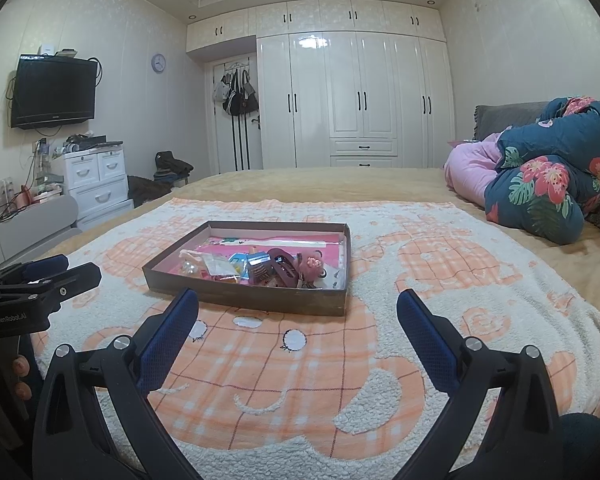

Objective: Organize jewelry

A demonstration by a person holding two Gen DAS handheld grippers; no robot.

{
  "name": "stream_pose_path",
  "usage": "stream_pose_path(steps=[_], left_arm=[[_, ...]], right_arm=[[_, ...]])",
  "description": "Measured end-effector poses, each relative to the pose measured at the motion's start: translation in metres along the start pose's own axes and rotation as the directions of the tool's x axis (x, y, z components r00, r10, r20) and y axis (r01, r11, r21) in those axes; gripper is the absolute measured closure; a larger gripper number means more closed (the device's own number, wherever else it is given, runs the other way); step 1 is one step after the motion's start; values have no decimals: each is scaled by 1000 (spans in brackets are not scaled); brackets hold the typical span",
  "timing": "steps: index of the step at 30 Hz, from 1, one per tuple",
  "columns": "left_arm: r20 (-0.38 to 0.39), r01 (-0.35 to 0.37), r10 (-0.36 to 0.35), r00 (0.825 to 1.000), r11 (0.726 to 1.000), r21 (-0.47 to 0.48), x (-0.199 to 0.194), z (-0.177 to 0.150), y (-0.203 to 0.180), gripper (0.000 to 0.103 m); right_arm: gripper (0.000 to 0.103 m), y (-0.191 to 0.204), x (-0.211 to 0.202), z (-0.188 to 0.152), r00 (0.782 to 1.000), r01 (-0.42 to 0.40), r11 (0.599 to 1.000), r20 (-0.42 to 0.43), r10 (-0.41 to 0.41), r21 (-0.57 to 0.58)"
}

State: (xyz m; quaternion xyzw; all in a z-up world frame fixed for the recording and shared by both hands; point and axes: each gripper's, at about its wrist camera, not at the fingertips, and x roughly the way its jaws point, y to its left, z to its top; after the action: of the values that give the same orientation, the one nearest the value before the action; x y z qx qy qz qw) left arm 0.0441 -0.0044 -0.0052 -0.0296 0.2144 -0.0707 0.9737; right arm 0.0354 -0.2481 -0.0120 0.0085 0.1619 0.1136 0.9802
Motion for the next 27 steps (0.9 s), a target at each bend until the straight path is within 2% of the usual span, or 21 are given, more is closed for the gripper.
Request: stream_pose_path(steps=[7,11,17,19,21,23,25,27], left_arm=[[-9,-34,34,999,999,8,0,-1,-1,11],[-13,-6,6,1000,1000,-10,-1,0,1,11],[-20,-14,14,1000,1000,-7,0,0,-1,11],[-54,-26,24,998,999,-40,9,3,8,11],[-107,-52,41,993,994,-96,25,8,25,11],[-183,-124,96,978,981,-150,48,17,50,11],[-241,-208,158,958,958,-199,74,27,84,11],[-285,-277,205,936,929,-244,97,35,117,11]], right_arm=[[6,-1,0,0,1000,1,1000,-2,-1,2],[6,-5,1,0,1000,2,1000,6,-1,-6],[6,-11,5,2,1000,4,1000,-6,-4,23],[6,-22,15,5,999,16,997,-34,-13,70],[6,-40,36,10,994,87,993,-70,-82,79],[6,-61,67,16,974,198,979,-126,-191,44],[6,-88,108,20,937,285,958,-216,-273,26],[6,-125,152,22,883,370,928,-325,-339,40]])
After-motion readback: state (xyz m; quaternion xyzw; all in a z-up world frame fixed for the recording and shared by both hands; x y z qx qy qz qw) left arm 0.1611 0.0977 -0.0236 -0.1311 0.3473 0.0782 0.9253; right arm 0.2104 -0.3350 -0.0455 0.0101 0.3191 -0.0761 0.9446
